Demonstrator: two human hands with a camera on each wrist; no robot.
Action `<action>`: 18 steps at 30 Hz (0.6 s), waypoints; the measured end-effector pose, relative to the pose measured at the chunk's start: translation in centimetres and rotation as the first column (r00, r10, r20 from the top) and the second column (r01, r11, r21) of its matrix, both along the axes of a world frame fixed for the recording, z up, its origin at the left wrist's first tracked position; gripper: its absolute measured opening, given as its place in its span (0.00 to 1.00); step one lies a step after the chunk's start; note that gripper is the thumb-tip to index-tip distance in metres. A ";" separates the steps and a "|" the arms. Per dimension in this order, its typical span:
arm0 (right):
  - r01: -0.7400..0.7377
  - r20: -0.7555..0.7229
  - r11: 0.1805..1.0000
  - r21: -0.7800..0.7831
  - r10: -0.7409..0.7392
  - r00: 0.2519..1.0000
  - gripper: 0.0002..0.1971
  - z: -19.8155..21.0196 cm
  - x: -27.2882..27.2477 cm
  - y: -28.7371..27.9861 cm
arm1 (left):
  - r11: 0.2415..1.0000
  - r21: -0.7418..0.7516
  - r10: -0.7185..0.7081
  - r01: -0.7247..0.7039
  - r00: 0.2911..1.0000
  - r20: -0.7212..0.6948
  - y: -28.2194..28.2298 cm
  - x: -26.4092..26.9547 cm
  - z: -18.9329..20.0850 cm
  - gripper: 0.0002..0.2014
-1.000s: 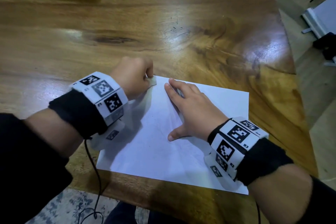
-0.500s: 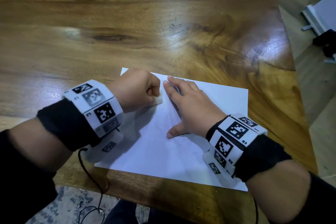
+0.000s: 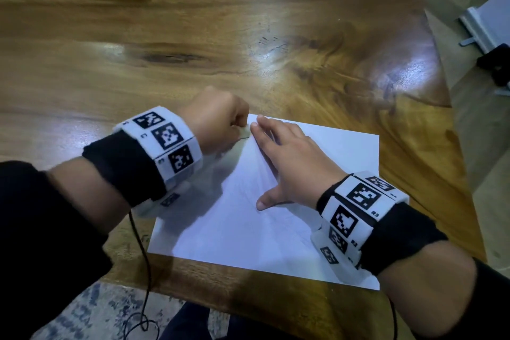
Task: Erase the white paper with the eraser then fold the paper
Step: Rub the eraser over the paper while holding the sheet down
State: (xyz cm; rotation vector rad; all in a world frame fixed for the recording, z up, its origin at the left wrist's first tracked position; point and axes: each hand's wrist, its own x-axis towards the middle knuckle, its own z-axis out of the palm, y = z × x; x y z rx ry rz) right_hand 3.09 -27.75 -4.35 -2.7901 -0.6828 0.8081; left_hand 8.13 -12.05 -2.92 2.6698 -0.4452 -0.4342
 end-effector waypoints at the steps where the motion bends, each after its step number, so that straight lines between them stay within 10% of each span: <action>1: -0.001 0.000 1.000 0.000 0.001 1.000 0.64 0.0 0.0 0.0 | 0.998 -0.022 -0.054 0.054 0.998 -0.008 0.2 -0.6 -0.1 0.04; 5: -0.002 0.004 1.000 -0.001 0.002 1.000 0.64 0.0 0.0 0.0 | 0.926 -0.053 -0.376 0.374 0.900 -0.218 1.7 -4.9 0.0 0.09; 12: -0.005 0.002 1.000 -0.007 0.005 1.000 0.64 0.0 0.0 -0.1 | 0.997 -0.039 -0.063 0.067 0.994 0.086 1.0 -2.3 -1.4 0.05; 18: -0.009 -0.006 1.000 0.007 0.009 1.000 0.64 0.0 0.0 -0.1 | 0.954 -0.093 -0.297 0.283 0.929 -0.221 1.9 -5.8 -0.5 0.09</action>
